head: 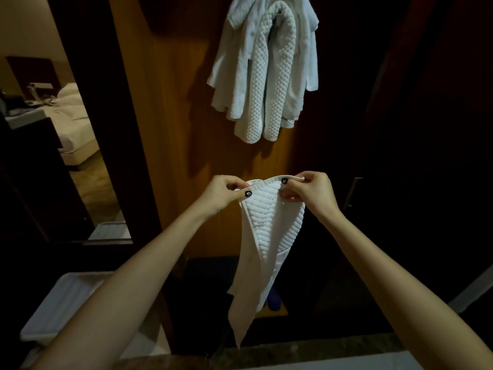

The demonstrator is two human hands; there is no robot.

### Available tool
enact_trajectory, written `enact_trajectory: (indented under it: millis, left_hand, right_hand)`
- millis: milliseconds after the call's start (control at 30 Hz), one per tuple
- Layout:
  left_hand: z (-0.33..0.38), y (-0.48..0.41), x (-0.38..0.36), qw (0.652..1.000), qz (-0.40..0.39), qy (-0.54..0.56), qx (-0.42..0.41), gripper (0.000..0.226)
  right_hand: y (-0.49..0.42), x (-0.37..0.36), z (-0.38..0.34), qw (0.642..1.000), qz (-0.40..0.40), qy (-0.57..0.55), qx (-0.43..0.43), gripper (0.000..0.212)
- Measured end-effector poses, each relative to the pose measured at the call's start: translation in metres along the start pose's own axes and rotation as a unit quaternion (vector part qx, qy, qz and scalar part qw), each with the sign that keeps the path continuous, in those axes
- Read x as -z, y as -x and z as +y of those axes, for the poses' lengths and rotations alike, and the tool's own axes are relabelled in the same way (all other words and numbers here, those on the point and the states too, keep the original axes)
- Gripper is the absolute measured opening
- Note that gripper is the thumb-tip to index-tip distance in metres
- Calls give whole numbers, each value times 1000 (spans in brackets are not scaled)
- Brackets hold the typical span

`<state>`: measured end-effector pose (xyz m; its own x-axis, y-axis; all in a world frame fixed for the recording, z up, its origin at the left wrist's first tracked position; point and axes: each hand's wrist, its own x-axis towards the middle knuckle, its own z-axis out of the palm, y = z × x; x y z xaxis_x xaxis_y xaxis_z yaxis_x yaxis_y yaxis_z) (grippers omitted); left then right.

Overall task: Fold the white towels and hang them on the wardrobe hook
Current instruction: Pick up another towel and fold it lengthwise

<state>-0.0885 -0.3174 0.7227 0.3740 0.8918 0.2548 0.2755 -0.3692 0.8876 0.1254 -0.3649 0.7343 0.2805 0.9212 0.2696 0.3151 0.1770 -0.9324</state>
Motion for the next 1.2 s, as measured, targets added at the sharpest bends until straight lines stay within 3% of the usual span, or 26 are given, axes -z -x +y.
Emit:
enact_trajectory:
  millis: [133,233,300,433,567,667,767,867,1033,1200]
  left_hand:
    - [0,-8,17,998,41,-48,-14,10]
    - [3,-13,34,996,91,-20,-4,3]
    - [4,-12,42,993,108,38,-2,11]
    - [6,0,58,982,140,124,15,17]
    - [7,20,81,978,164,129,14,14]
    - [8,38,98,974,177,144,3,11]
    - [10,54,117,964,206,169,3,13]
    - [10,66,131,957,221,187,6,13]
    - [13,78,149,975,197,103,-5,7]
    - [22,84,169,979,203,11,-28,5]
  right_hand:
    - [-15,-6,-7,981,-37,177,76,30]
    - [-21,-5,-20,941,-155,271,128,37]
    - [-20,-9,-33,926,-220,276,131,28]
    - [-12,-30,-49,927,-314,164,120,20]
    - [4,-60,-66,869,-384,266,165,25]
    - [13,-79,-78,834,-344,350,254,31]
    - [10,-89,-80,862,-310,330,228,26]
    - [6,-98,-76,875,-329,313,168,15]
    - [15,-114,-73,851,-356,346,173,21]
    - [24,-126,-78,900,-303,255,181,15]
